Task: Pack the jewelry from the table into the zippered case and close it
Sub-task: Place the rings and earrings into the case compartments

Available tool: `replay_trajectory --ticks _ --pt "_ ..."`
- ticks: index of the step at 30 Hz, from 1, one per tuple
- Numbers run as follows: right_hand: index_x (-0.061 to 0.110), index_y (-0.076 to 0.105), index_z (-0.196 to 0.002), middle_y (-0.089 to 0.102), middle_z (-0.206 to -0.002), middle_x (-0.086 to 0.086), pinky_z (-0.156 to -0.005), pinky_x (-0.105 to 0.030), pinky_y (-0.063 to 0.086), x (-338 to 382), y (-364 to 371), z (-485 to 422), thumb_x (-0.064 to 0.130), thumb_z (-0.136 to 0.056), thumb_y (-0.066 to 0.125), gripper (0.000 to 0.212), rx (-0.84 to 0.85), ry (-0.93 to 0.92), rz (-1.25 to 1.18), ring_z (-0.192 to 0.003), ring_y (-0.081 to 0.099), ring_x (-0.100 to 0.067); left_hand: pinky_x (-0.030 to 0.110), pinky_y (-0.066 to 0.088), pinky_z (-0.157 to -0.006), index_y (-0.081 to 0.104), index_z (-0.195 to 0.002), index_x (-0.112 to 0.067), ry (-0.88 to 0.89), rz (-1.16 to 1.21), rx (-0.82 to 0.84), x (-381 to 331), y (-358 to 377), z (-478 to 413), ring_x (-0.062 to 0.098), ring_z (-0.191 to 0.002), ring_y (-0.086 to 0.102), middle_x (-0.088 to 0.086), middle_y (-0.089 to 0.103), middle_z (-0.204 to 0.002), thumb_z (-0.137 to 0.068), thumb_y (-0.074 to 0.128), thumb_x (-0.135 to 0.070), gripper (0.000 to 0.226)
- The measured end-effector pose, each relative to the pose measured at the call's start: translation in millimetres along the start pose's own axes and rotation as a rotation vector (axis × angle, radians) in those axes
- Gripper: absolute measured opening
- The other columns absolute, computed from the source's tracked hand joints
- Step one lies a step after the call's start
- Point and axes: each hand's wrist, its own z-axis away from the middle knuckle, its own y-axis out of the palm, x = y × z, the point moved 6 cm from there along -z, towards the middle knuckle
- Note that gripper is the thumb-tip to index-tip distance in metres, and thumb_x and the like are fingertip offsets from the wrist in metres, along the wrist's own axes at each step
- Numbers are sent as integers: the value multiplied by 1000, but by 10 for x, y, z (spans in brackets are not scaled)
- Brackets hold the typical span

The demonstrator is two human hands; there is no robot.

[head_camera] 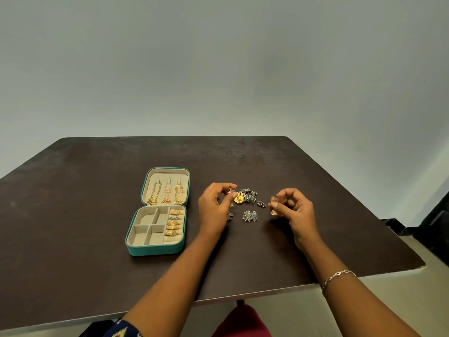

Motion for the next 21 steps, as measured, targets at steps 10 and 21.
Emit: replay_trajectory --ticks 10,21 --pt "19 59 -72 63 -70 0 -59 -25 49 124 55 59 -5 -74 67 25 -140 -218 290 -64 58 -12 15 45 -59 68 -85 -22 0 169 137 -126 147 120 3 -63 63 3 68 -73 -79 66 -2 21" --pt "14 58 -74 62 -69 6 -53 -27 46 201 344 210 8 -76 68 12 -112 -407 570 -61 57 -10 9 40 -63 74 -84 -20 75 20 204 -166 226 197 0 -74 58 -21 65 -75 -74 65 -20 14"
